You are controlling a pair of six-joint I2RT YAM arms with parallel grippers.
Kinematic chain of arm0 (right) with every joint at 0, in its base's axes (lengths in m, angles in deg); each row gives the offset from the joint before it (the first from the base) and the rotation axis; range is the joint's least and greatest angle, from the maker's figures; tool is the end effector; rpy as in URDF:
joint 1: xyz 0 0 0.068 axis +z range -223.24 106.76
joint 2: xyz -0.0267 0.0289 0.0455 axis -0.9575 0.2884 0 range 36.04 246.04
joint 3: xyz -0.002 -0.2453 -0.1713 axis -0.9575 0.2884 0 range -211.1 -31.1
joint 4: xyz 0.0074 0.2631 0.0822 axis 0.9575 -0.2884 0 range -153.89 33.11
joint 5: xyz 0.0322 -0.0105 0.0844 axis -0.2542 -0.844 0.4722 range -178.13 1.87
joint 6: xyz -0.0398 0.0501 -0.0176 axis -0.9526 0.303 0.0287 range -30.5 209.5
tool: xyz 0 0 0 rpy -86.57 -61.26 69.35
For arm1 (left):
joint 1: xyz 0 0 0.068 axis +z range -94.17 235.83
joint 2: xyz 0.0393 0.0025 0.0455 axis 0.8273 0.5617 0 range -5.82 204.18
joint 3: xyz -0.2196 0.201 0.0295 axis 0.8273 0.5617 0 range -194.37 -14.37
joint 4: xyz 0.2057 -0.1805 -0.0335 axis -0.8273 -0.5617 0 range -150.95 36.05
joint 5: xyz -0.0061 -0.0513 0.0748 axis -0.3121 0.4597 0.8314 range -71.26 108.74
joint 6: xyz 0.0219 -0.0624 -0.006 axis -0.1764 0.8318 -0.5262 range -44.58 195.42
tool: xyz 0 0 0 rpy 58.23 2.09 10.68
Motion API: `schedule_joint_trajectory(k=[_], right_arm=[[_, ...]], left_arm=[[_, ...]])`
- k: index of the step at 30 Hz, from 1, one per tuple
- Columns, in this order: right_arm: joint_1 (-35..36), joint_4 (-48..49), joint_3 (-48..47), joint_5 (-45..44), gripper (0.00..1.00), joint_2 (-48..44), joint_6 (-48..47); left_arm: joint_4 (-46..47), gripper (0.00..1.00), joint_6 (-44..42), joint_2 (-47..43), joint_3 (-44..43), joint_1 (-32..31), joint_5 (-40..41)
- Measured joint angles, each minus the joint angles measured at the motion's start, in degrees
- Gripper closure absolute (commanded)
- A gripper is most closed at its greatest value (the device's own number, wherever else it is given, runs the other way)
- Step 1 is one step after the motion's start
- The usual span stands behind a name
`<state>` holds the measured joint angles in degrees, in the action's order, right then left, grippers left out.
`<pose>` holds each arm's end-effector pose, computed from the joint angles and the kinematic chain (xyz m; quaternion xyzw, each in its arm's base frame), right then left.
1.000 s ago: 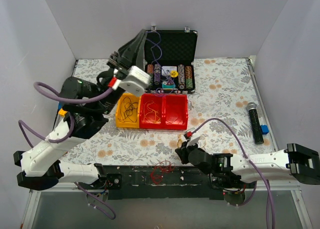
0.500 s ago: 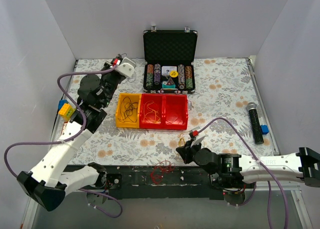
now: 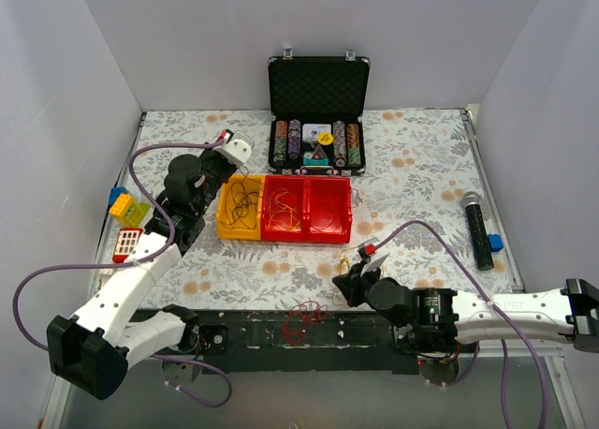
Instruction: Untangle the cables
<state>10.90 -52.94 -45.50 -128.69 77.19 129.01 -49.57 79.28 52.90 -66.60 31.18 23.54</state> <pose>0.0509 0.1608 0.1975 -0.1192 0.7957 0.3212 0.4995 0.2386 -0.1046 0.3878 0.1012 0.7128 -0.1415 0.6794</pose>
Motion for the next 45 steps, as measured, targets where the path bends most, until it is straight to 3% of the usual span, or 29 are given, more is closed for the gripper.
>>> schedule_joint_trajectory(k=[11, 24, 35, 45], right_arm=[[0.0, -2.78, 0.39, -0.94, 0.99, -3.69, 1.49], [0.0, -2.99, 0.44, -1.07, 0.99, -0.94, 2.25], [0.0, -3.28, 0.44, -1.07, 0.99, -1.09, 2.27], [0.0, -4.28, 0.44, -1.29, 0.99, -2.8, 2.62]], left_arm=[[1.62, 1.0, 0.81, 2.54, 3.19, 2.47, -2.38], [1.25, 1.0, 7.15, 2.1, -11.5, 2.47, -11.06], [0.0, 1.0, 6.25, 0.04, -2.89, 2.47, -10.47], [1.07, 1.0, 6.12, -0.2, -1.2, 2.51, -9.44]])
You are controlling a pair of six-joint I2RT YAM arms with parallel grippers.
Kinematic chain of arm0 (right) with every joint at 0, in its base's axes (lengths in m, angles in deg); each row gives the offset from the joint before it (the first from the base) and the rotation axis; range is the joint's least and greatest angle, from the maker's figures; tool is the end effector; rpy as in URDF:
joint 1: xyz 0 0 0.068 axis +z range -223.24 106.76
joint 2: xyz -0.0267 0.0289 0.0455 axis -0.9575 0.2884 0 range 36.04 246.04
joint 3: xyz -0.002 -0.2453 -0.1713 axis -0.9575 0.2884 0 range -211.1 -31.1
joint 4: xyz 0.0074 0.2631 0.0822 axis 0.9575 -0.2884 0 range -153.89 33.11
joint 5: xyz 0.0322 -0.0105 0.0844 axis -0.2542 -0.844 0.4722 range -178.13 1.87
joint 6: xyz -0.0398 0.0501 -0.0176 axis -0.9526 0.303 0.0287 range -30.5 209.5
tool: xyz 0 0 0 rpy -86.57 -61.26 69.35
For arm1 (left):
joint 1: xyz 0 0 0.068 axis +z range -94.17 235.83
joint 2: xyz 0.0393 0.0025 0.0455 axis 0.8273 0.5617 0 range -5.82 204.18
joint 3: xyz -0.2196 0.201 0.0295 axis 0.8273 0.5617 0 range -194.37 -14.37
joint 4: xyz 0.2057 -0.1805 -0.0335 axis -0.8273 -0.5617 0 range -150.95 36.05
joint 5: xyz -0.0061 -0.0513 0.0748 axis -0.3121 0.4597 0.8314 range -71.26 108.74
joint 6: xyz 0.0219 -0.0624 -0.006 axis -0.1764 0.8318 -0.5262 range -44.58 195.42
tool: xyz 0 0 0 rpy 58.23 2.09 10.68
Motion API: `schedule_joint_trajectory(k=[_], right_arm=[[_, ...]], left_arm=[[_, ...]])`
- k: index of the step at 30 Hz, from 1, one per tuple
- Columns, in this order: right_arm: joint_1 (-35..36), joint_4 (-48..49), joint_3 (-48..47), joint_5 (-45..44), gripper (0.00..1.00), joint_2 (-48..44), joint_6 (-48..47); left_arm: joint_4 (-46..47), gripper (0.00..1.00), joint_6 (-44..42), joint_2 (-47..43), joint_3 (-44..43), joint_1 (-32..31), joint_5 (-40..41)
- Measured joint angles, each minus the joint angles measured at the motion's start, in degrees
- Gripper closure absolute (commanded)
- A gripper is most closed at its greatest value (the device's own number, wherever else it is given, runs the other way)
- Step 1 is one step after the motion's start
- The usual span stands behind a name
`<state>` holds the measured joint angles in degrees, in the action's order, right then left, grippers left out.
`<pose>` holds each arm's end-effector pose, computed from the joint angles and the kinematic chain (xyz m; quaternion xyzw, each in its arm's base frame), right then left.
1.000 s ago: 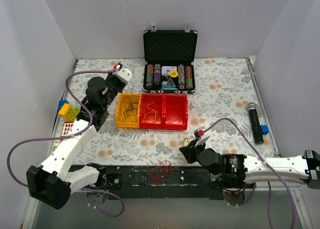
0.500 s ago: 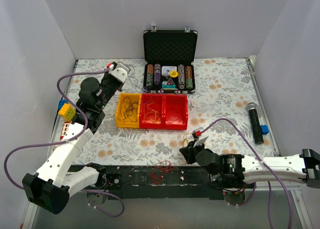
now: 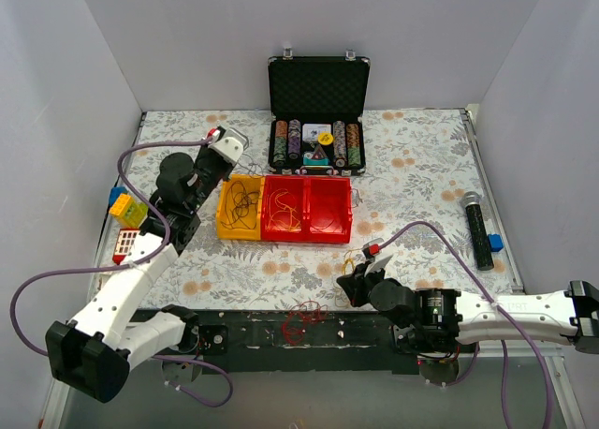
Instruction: Untangle the cables
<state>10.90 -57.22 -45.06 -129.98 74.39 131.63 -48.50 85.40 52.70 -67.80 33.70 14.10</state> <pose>0.0509 0.1518 0.1941 -0.1021 0.8034 0.3134 0.4959 0.2382 -0.1014 0.3992 0.1031 0.6973 -0.2234 0.6732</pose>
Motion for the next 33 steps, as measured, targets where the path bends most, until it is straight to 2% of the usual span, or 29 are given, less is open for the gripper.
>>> schedule_joint_trajectory(k=[10, 16, 24, 33], right_arm=[[0.0, -1.51, 0.66, -0.22, 0.99, -1.95, 1.22], [0.0, -2.97, 1.53, -0.22, 0.99, -2.51, 1.64], [0.0, -2.93, 1.53, -0.22, 0.99, -1.2, 1.68], [0.0, -2.69, 1.53, -0.2, 0.99, -0.72, 1.68]], left_arm=[[0.09, 1.0, -1.73, -0.33, 9.51, 2.56, 1.2], [0.52, 1.0, 0.13, 0.55, 7.89, 6.08, 0.7], [0.66, 1.0, 4.46, 1.44, -0.42, 6.64, -2.1], [0.07, 1.0, 5.18, -0.63, 0.76, 6.64, -3.56]])
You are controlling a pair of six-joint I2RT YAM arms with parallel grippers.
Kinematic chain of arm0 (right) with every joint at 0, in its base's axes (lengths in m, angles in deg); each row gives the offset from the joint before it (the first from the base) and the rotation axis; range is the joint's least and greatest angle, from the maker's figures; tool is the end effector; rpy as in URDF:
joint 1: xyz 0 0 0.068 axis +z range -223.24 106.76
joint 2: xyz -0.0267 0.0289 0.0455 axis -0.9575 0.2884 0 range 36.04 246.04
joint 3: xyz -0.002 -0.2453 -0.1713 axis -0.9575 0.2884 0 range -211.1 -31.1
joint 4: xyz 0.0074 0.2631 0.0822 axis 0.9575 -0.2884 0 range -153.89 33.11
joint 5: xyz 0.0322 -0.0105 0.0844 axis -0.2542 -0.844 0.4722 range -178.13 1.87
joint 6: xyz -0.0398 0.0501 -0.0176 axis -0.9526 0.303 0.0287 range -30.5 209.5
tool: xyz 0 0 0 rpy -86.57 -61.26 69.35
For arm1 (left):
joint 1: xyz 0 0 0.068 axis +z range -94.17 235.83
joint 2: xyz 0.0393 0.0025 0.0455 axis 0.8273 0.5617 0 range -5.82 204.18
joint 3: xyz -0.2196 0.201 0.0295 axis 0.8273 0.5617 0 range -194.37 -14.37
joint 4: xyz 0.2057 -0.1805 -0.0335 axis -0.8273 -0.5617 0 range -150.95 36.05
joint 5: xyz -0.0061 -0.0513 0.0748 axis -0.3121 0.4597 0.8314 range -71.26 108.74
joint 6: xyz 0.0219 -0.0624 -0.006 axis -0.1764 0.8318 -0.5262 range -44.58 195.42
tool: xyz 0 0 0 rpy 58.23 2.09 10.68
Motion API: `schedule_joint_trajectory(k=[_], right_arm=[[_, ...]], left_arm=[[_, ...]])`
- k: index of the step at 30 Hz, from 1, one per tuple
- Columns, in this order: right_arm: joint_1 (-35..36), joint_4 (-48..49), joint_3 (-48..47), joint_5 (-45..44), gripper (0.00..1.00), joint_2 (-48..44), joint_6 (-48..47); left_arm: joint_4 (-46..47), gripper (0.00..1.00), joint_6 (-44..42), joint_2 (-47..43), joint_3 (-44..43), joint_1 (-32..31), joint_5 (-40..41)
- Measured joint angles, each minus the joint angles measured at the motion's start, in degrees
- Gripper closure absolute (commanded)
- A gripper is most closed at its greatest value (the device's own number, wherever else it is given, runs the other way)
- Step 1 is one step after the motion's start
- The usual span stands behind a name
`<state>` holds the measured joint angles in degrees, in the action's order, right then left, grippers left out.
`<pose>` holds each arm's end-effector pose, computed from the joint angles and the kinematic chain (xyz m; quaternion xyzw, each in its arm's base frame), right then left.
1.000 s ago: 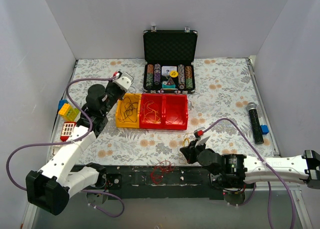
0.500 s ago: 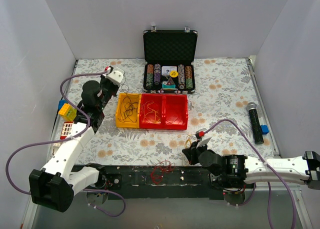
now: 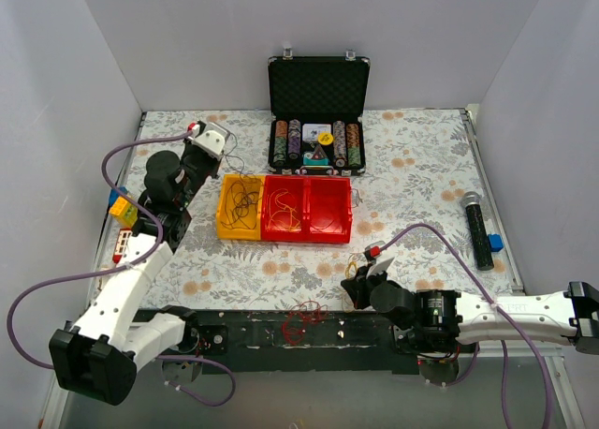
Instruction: Untangle the cables
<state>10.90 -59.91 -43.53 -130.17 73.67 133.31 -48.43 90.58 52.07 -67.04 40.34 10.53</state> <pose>0.0504 0.1456 0.1814 -0.1033 0.8155 0.2955 0.4868 0.2446 -0.0755 0.3968 0.0528 0.7033 -0.2356 0.6686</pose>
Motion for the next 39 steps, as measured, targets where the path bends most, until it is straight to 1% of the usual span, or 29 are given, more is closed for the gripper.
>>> schedule_joint_trajectory(k=[10, 18, 22, 30, 39], right_arm=[[0.0, -0.09, 0.0, 0.0, 0.99, -0.31, 0.39], [0.0, -0.11, 0.0, 0.0, 0.99, -0.5, 1.01], [0.0, -0.02, 0.0, 0.0, 0.99, -0.11, 1.03], [0.0, 0.0, 0.0, 0.0, 0.99, 0.74, 1.05], [0.0, 0.07, 0.0, -0.02, 0.99, 0.98, 1.51]], left_arm=[[0.04, 1.0, -3.26, -0.96, 6.82, 0.17, 0.94], [0.7, 1.0, -5.64, -0.96, 8.63, 1.07, 1.62], [1.86, 1.0, -7.93, -0.46, 10.88, 1.14, 1.18], [0.7, 1.0, -11.47, 8.26, 12.98, 0.02, -0.2], [-0.33, 1.0, -11.47, 14.93, 12.98, -5.86, -0.11]])
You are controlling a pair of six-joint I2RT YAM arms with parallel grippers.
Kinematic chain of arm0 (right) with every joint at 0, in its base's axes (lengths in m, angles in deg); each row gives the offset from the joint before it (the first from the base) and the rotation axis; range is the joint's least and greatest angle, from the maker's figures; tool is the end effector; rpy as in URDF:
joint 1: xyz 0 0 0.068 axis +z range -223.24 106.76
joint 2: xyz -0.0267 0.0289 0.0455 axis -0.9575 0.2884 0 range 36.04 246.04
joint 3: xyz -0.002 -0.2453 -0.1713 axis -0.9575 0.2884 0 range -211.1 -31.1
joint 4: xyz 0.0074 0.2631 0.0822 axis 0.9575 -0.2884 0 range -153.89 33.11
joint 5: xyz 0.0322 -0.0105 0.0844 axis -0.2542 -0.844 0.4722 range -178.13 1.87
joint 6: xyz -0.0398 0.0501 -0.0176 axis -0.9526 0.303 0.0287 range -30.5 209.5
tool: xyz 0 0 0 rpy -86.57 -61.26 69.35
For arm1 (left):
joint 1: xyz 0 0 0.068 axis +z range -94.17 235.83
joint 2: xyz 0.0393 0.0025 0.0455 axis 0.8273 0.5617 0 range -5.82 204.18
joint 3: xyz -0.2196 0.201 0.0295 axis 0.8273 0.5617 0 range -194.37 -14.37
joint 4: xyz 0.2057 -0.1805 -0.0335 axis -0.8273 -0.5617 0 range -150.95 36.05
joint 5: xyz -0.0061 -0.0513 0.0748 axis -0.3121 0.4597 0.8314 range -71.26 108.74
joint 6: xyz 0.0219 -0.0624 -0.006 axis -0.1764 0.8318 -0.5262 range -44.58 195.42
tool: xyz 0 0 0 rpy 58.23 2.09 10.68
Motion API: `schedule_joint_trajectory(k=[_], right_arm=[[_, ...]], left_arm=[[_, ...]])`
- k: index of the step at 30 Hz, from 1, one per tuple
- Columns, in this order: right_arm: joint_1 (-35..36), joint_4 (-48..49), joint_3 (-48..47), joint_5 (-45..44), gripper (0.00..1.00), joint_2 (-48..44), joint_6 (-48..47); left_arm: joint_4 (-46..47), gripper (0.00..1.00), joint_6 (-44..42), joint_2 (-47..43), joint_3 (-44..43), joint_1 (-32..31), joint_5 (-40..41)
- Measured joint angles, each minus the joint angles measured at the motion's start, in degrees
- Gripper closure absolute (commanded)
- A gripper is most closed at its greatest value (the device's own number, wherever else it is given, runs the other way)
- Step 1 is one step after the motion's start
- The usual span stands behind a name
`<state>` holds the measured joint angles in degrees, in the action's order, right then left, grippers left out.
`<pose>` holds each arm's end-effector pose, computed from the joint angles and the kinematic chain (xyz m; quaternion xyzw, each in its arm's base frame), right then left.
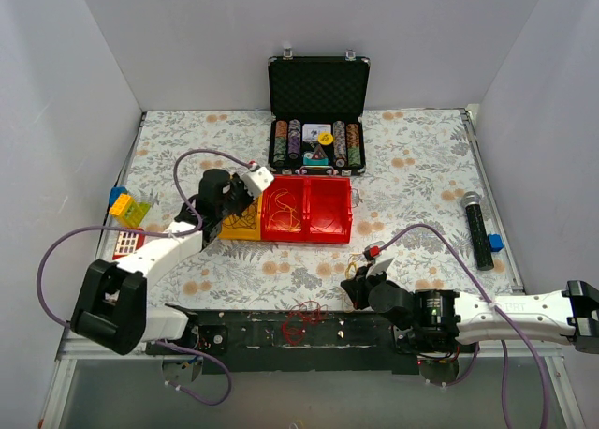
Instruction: Untangle the cables
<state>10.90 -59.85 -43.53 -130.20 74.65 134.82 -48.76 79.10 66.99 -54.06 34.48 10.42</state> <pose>0.0505 0.1468 0.1792 -0.0960 0.8195 0.2953 0.4816 0.2729 -0.1148 0.2407 0.1682 0.8387 -0.1721 0.4885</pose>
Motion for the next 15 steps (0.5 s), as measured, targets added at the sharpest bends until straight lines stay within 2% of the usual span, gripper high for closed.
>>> schedule_joint_trajectory(k=[5, 9, 15], right_arm=[[0.0, 0.0, 0.0, 0.0, 0.99, 0.17, 0.15], [0.0, -0.02, -0.17, 0.0, 0.99, 0.17, 0.02], [0.0, 0.02, -1.53, 0.0, 0.99, 0.44, -0.87]], left_arm=[[1.01, 1.0, 2.23, 6.14, -0.02, -1.86, 2.12], [2.32, 1.0, 2.78, 11.13, 0.0, -1.95, 6.93], [2.01, 0.57, 3.52, 11.67, -0.33, -1.95, 10.97]])
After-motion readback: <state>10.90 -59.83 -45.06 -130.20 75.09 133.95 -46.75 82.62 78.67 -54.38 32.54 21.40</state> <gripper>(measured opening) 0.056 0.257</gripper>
